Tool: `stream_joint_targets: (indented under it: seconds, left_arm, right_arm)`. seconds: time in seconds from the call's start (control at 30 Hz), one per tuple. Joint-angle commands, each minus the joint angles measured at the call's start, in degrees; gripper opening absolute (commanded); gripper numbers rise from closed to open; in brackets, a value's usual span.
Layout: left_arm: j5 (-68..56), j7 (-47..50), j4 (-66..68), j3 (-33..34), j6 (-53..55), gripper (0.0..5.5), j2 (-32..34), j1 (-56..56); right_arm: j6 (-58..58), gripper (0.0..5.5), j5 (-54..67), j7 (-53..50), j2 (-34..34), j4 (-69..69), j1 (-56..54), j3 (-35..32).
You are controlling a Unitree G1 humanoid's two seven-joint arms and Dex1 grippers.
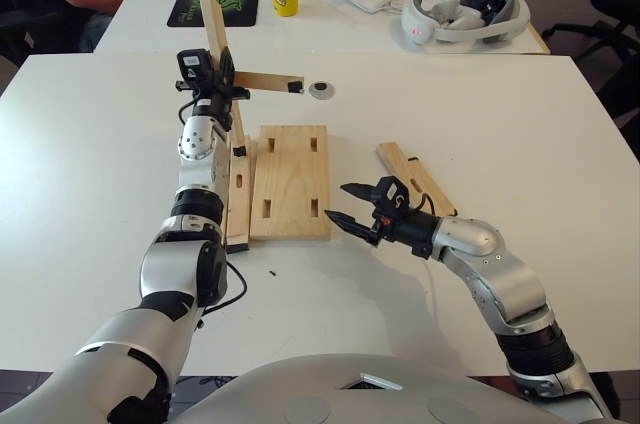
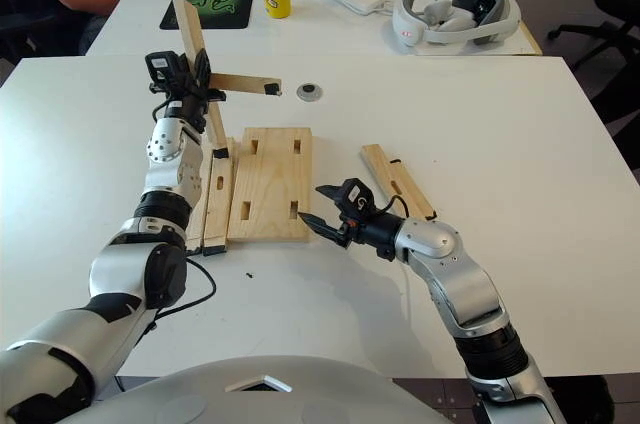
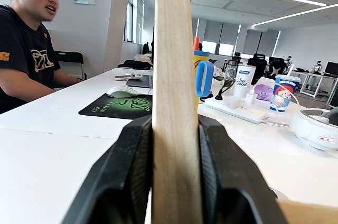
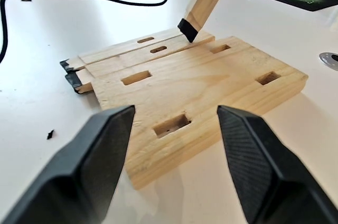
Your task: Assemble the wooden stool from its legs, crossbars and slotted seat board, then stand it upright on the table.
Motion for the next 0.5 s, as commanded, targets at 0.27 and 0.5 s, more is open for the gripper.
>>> stream_joint_targets:
  seconds: [0.27,0.5]
  left_arm:
    - [-13.5,-2.4,-43.8,-5.5,26.5,1.06,-4.9,10.0]
    - [-16.8,-3.4,-58.2,-9.7,38.5,1.06,-4.8,16.5]
  right_arm:
    - [12.5,2.89,17.8,7.8,3.4,3.2,-18.5,-2.9]
    - [11.7,1.87,15.5,4.9,8.2,8.0,-24.1,0.0]
